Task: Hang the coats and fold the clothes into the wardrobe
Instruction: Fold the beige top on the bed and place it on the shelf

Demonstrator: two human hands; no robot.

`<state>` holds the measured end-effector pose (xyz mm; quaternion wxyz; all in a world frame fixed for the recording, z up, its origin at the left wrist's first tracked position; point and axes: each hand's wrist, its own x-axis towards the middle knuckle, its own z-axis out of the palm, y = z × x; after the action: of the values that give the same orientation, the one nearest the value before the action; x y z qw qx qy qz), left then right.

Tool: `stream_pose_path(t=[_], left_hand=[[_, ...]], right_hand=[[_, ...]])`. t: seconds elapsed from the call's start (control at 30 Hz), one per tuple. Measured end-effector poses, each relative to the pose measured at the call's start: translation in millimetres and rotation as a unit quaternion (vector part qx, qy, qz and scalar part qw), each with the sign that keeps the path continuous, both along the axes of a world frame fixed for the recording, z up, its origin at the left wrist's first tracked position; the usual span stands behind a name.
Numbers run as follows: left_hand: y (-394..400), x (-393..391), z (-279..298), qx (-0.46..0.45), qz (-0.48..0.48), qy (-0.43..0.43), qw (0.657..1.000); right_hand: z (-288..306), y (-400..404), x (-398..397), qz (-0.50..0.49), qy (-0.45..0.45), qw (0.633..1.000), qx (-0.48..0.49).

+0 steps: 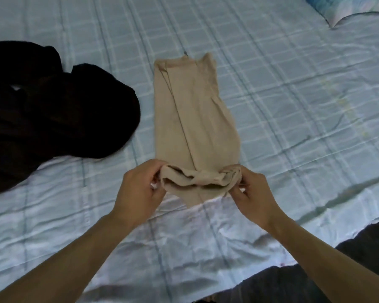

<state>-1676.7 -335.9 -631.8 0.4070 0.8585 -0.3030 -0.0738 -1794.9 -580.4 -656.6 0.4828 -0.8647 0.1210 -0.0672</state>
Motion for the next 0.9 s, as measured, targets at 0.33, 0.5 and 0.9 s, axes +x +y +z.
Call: stream_pose_path(t=[0.33, 0.5, 0.9], left_hand=[[-50, 78, 10, -0.044, 0.126, 0.029, 0.991], [-66, 141, 25, -0.03, 0.127, 0.01, 0.991], [-129, 299, -14, -0.002, 0.247, 0.118, 0.962]], right_hand=[[32, -24, 98, -0.097, 0.011, 0.993, 0.071], [46, -45, 161, -0.094, 0.018, 0.993, 0.067], [22, -104, 347, -0.133, 0.111, 0.984, -0.049]])
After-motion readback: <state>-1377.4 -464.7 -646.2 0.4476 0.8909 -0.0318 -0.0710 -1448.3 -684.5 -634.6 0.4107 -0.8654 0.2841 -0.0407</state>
